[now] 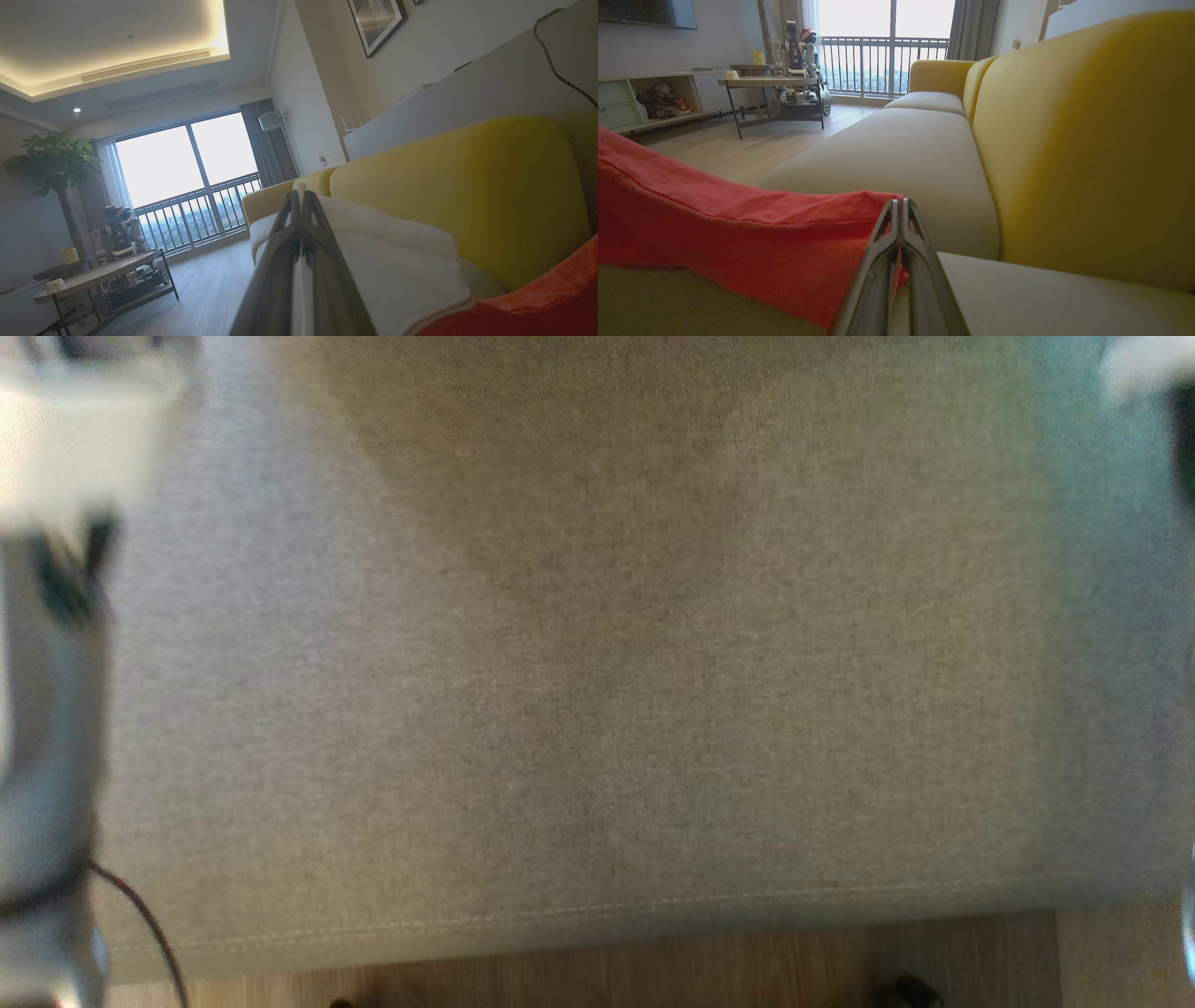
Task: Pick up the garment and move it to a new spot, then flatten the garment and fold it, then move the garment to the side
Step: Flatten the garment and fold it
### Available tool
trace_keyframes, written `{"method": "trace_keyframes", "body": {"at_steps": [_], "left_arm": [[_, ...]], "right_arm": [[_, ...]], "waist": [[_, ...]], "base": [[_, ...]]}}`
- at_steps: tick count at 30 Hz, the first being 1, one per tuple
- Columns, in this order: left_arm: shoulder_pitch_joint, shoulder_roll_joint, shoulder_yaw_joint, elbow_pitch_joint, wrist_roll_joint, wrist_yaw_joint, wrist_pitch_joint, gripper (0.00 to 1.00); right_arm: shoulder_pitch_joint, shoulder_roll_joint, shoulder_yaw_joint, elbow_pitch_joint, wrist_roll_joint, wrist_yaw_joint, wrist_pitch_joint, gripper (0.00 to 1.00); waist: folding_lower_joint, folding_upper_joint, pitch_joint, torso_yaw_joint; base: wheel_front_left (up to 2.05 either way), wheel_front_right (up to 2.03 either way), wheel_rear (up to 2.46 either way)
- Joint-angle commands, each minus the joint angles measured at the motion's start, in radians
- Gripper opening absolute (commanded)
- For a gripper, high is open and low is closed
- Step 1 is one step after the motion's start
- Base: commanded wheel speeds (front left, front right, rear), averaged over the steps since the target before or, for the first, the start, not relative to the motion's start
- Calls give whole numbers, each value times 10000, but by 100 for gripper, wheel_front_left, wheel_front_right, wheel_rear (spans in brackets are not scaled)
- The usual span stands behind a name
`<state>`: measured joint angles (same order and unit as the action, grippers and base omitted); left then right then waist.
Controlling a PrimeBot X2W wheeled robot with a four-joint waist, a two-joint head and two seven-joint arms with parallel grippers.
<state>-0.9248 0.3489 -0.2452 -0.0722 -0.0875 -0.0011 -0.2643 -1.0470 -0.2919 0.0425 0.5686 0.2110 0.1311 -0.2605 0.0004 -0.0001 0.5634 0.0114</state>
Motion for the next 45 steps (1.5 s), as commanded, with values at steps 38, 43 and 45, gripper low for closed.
{"method": "trace_keyframes", "body": {"at_steps": [38, 43, 45], "left_arm": [[7564, -1398, 1271, 32, -30, -1292, 26, 0], [5787, -1394, 1160, 1180, 125, -1293, 26, 0], [5494, -1419, 1125, 1388, 170, -1294, 26, 0]], "right_arm": [[8176, 516, -2178, -4231, 112, -4, 2455, 0], [6686, 298, -1916, -2940, -73, -4, 2246, 0], [6444, 246, -1895, -2687, -106, -4, 2152, 0]], "waist": [[-4, 1, -2683, 99], [-4, 1, -2031, 197], [-4, 1, -1903, 227]], "base": [[0, 0, 0], [0, 0, 0], [0, 0, 0]]}}
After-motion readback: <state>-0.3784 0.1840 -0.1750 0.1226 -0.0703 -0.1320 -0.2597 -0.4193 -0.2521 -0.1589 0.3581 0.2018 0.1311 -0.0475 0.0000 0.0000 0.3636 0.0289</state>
